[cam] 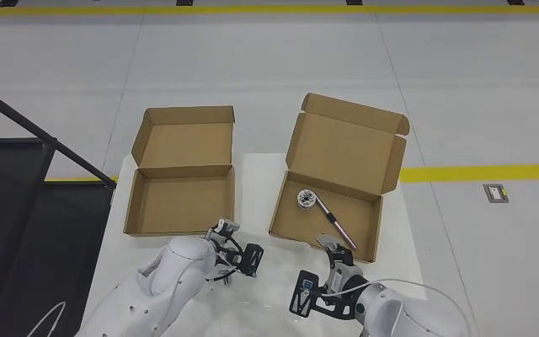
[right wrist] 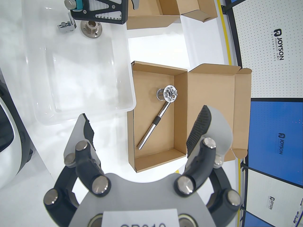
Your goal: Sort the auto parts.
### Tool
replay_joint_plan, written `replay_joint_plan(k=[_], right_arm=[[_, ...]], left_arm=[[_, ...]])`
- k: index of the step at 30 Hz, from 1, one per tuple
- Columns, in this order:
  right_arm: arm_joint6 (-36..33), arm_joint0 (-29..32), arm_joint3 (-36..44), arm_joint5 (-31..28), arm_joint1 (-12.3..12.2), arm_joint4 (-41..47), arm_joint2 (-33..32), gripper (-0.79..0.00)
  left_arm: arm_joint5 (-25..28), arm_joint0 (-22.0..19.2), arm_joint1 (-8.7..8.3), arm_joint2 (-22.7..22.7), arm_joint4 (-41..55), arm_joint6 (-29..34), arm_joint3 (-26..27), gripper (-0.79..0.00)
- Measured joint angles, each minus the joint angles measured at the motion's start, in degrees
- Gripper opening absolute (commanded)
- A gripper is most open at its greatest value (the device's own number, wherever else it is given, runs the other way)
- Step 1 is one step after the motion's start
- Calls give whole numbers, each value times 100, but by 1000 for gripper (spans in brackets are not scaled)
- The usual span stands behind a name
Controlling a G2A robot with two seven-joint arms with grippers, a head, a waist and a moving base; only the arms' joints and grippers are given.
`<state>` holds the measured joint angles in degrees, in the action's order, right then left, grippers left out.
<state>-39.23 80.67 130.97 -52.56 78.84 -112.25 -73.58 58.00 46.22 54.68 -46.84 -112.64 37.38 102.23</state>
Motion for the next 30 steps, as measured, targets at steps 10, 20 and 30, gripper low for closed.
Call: replay_joint_plan(k=[10, 20, 30], right_arm=[[0, 0, 0, 0, 0, 0, 0, 0], [0, 0, 0, 0, 0, 0, 0, 0], [0, 0, 0, 0, 0, 0, 0, 0]], left_arm=[[1, 67, -15, -73, -50, -418, -30, 0], [0, -226, -434, 263, 59, -1718, -259, 0], [0, -1003, -835, 1142, 273, -2371, -600, 0]])
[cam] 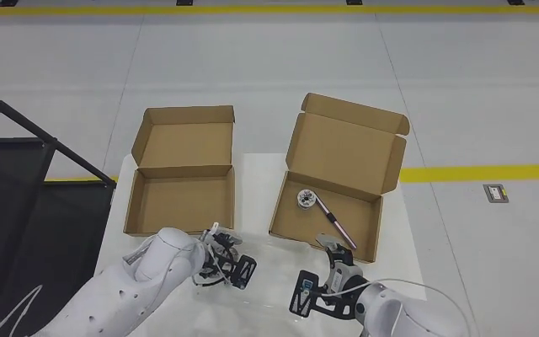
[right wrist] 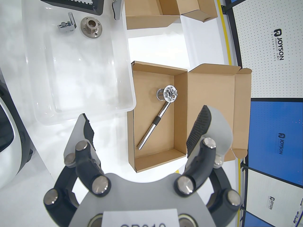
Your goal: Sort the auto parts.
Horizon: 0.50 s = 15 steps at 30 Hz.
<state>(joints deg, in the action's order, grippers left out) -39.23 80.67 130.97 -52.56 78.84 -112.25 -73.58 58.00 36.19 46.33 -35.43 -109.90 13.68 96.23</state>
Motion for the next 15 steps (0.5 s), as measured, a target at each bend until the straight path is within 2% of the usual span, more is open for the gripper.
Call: replay_joint_plan(k=[6, 7, 8, 15], right_arm=[[0, 0, 0, 0, 0, 0, 0, 0], [0, 0, 0, 0, 0, 0, 0, 0], [0, 0, 0, 0, 0, 0, 0, 0], [0, 0, 0, 0, 0, 0, 0, 0]], left_arm=[[0, -271, -19, 417, 330, 156, -218, 0], [0, -318, -3, 470, 408, 139, -256, -83], [0, -369, 11, 518, 457, 143, -312, -126], [0, -691, 167, 885, 721, 341, -693, -132]])
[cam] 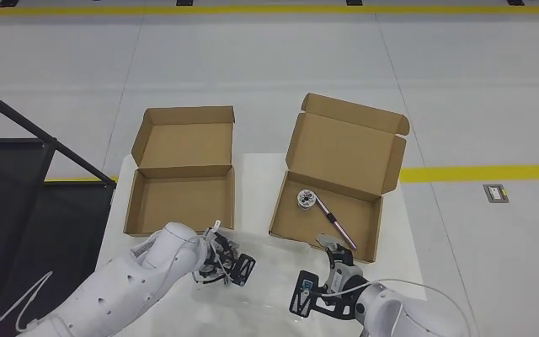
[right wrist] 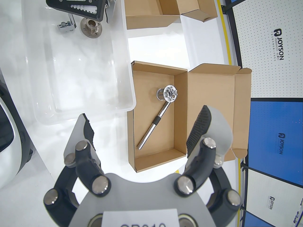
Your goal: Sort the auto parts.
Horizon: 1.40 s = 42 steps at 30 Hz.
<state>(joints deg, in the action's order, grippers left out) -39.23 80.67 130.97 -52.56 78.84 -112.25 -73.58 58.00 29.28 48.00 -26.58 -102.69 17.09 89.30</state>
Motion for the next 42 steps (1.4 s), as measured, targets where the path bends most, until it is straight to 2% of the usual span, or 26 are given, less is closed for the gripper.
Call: replay_joint_plan(k=[4, 7, 10, 15, 19, 21, 23, 29, 36, 42], right_arm=[[0, 0, 0, 0, 0, 0, 0, 0], [0, 0, 0, 0, 0, 0, 0, 0], [0, 0, 0, 0, 0, 0, 0, 0], [0, 0, 0, 0, 0, 0, 0, 0], [0, 0, 0, 0, 0, 0, 0, 0], [0, 0, 0, 0, 0, 0, 0, 0], [0, 0, 0, 0, 0, 0, 0, 0], [0, 0, 0, 0, 0, 0, 0, 0], [0, 0, 0, 0, 0, 0, 0, 0], [0, 0, 0, 0, 0, 0, 0, 0]], left_arm=[[0, -152, 97, 231, 76, 212, -150, -197], [0, -235, 182, 327, 196, 386, -243, -203], [0, -284, 262, 380, 303, 612, -309, -296], [0, -315, 354, 404, 457, 842, -372, -314], [0, -307, 410, 436, 526, 977, -423, -382], [0, -296, 442, 450, 542, 1026, -446, -366], [0, -291, 474, 458, 561, 1061, -490, -394], [0, -295, 554, 474, 602, 1162, -629, -391], [-6, -294, 668, 433, 746, 1332, -826, -431], [0, -263, 745, 381, 764, 1393, -910, -409]])
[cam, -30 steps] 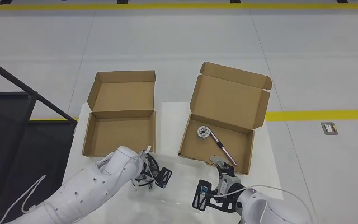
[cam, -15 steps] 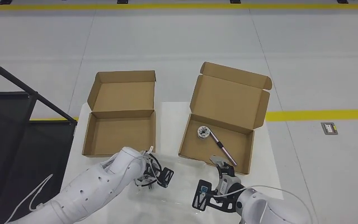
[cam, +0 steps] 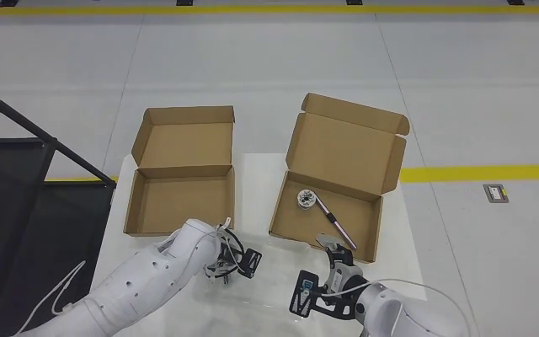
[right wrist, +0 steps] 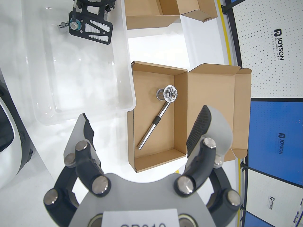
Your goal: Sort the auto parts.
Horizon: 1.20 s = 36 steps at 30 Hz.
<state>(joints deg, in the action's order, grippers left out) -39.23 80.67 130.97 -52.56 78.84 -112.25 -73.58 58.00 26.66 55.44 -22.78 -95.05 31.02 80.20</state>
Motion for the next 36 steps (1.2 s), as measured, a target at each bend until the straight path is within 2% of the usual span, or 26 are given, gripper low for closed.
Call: replay_joint_plan(k=[13, 22, 23, 25, 28, 36], right_arm=[[0, 0, 0, 0, 0, 0, 0, 0], [0, 0, 0, 0, 0, 0, 0, 0], [0, 0, 0, 0, 0, 0, 0, 0], [0, 0, 0, 0, 0, 0, 0, 0], [0, 0, 0, 0, 0, 0, 0, 0], [0, 0, 0, 0, 0, 0, 0, 0]], left_arm=[[0, -51, 129, 98, 39, 101, -145, -434], [0, -95, 194, 194, 152, 135, -257, -483], [0, -96, 200, 199, 154, 137, -264, -499], [0, -95, 212, 208, 155, 145, -279, -582], [0, -90, 222, 206, 163, 154, -291, -776], [-2, 5, 94, -126, 226, 226, -43, -785]])
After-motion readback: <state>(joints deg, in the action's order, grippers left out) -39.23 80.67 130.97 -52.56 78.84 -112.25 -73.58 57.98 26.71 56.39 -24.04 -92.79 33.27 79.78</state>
